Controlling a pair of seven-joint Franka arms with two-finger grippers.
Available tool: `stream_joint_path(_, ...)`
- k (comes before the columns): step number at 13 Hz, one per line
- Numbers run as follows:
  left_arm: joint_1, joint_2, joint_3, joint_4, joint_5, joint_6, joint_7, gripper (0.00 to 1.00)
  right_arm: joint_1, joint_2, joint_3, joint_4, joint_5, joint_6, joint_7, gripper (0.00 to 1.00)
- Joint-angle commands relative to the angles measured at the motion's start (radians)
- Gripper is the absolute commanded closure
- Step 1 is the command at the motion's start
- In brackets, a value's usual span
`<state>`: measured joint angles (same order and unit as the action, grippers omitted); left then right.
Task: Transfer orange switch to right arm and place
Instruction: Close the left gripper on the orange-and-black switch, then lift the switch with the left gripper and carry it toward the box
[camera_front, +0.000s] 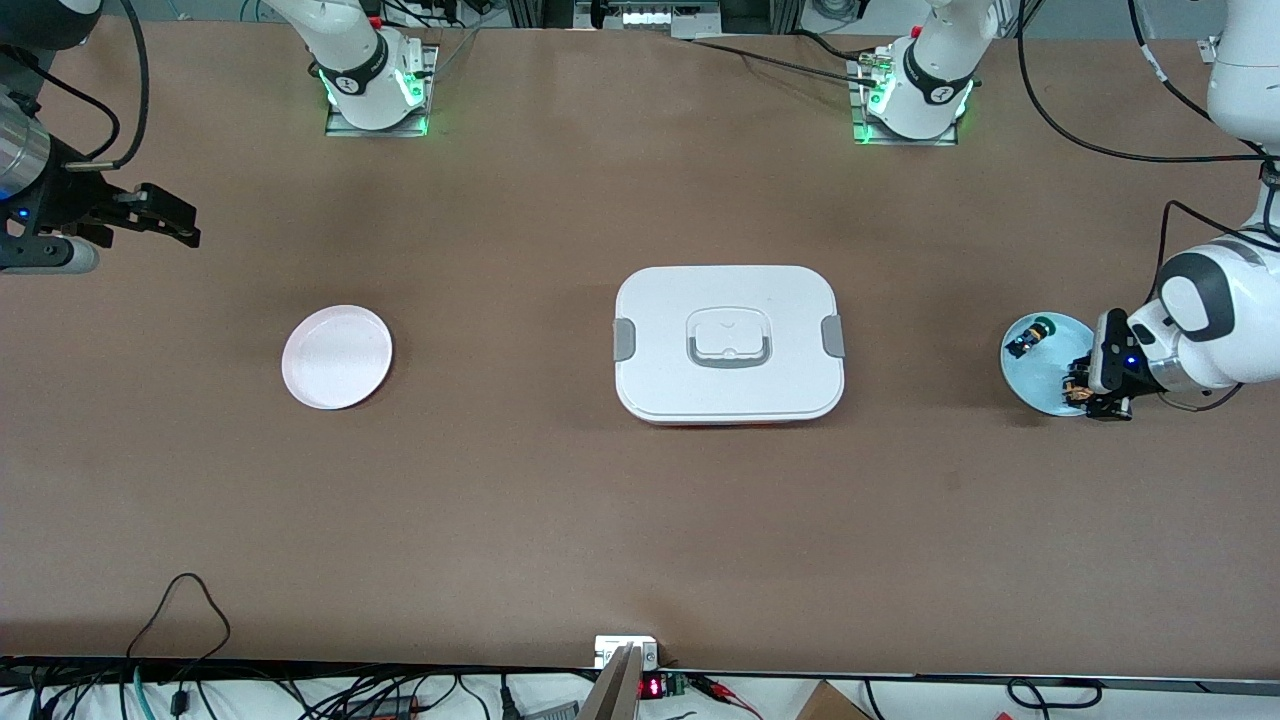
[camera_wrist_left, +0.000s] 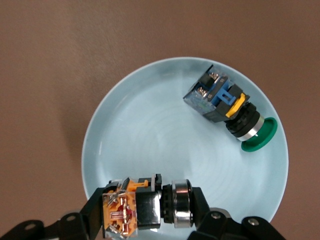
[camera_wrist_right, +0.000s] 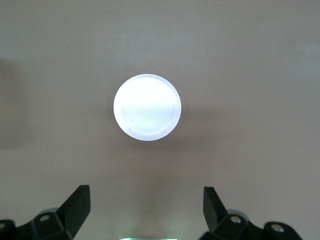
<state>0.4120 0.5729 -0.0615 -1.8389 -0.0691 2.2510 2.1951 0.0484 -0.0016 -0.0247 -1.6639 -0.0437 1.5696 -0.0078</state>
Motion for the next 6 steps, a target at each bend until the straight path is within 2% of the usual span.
stream_joint_path(1, 0.007, 0.016, -0.041, 0.133, -0.058, -0.163, 0.021, 1.00, 0.008, 0.005, 0.000, 0.012, -0.012, -0.002, 0.000, 0.00)
stream_joint_path(3, -0.004, 0.018, -0.052, 0.202, -0.115, -0.269, 0.020, 1.00, 0.005, 0.005, -0.001, 0.012, -0.012, 0.000, -0.003, 0.00)
stream_joint_path(6, -0.041, 0.018, -0.064, 0.254, -0.265, -0.405, 0.008, 1.00, 0.008, 0.005, -0.001, 0.012, -0.010, -0.002, 0.005, 0.00)
